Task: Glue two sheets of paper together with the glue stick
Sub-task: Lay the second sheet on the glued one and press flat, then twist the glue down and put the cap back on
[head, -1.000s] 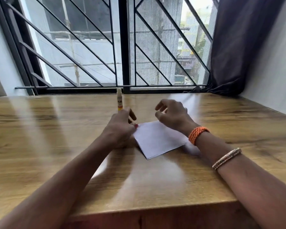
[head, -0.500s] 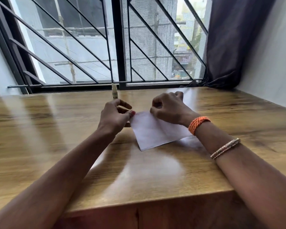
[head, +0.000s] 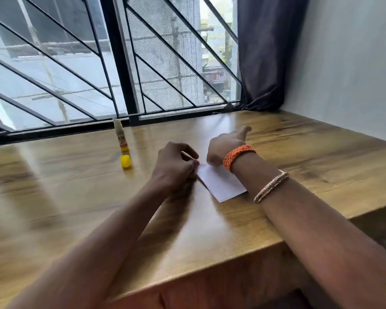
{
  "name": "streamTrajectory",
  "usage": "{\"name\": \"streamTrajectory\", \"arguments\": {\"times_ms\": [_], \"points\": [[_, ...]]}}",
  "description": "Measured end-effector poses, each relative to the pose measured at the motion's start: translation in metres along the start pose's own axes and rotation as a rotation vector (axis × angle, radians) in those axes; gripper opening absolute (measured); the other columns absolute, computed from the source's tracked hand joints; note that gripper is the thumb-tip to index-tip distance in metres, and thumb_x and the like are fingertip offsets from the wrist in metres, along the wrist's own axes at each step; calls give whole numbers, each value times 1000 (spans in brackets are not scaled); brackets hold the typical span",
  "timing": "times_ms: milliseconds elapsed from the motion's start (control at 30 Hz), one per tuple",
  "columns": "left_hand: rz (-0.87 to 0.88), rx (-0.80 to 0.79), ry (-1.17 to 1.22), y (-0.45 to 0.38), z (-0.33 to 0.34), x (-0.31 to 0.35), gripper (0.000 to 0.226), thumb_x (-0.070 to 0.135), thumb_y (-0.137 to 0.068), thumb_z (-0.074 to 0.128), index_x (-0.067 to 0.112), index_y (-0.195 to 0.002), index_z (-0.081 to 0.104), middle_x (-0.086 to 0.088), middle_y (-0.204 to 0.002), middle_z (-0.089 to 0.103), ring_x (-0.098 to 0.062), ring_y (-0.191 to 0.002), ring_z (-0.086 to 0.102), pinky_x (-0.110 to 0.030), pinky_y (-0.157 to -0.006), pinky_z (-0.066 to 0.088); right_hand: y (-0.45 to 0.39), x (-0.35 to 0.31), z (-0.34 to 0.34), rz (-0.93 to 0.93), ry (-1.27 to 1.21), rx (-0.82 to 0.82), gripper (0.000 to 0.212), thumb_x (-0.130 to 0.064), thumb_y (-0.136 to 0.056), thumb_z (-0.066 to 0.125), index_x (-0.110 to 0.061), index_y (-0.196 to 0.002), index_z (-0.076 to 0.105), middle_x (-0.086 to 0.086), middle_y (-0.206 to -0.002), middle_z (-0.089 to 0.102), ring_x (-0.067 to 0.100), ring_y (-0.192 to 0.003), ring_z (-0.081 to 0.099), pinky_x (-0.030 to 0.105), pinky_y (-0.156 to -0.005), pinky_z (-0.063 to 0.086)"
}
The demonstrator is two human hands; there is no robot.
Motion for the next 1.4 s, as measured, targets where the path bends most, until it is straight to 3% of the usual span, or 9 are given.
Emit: {"name": "streamTrajectory", "arguments": {"times_ms": [133,300,500,600,733,967,1100,1267,1400], "points": [[-12,0,-16,-3,1,-1,3,1,-77,66,2,-77,68,-16,-70,68,-16,-47,63,-26,-53,56,2,-2,-2,30,76,11,45,-27,-90,39,-10,-130,50,16,-131,53,42,-120,48,66,-107,17],[24,30,-83,-5,-8,5,14,17,-80,69,4,-81,72,-2,-58,60,-15,-48,57,-23,-41,50,1,-6,-8,-38,-159,238,40,-30,-85,52,-13,-122,53,11,-125,57,35,-119,49,58,-107,20],[118,180,-300,-9,-51,3,22,27,-87,58,13,-81,73,-10,-79,73,-20,-76,65,-32,-75,53,-1,-24,-19,-189,-517,571,14,-27,-82,53,-16,-88,57,11,-100,64,32,-103,57,56,-105,21],[61,331,-390,-16,-87,-12,20,27,-86,56,13,-85,70,-10,-83,71,-29,-90,64,-41,-82,52,-7,-43,-28,-228,-556,654,13,-25,-78,54,-15,-82,62,8,-87,65,31,-92,60,54,-103,18],[-122,452,-407,-32,-118,-44,30,32,-83,63,8,-100,59,-11,-101,68,-32,-102,59,-38,-87,47,-20,-80,-43,-300,-568,605,11,-25,-79,54,-17,-80,63,6,-84,65,29,-91,60,49,-101,18],[-308,338,5,-74,-126,-98,62,31,-81,69,2,-130,44,-18,-125,59,-31,-117,54,-42,-103,40,-38,-126,-33,-378,-573,473,21,-23,-82,50,-14,-95,63,8,-98,67,28,-101,60,52,-105,17],[-282,229,-20,-84,-121,-107,45,25,-80,70,6,-120,58,-15,-119,64,-30,-115,57,-42,-102,41,-41,-118,-21,-380,-484,529,18,-23,-82,49,-18,-93,63,5,-92,66,26,-99,59,52,-105,14],[-275,387,-301,-78,-116,-101,30,42,-75,70,27,-101,70,6,-107,71,-16,-108,59,-29,-78,24,-39,-111,-20,-364,-565,540,20,-23,-83,49,-20,-98,63,3,-93,68,23,-100,60,48,-104,15],[-144,359,116,-75,-118,-82,29,24,-72,77,9,-96,71,-8,-97,72,-16,-93,65,-29,-82,45,-28,-114,-25,-435,-658,662,29,-28,-85,49,-19,-113,51,2,-88,67,23,-97,62,44,-101,15]]}}
Point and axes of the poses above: each hand's wrist, its own y-axis away from the middle knuckle, its own z-axis out of the palm, x = y × z, the point moved 2 cm from there along -y, towards the middle knuckle
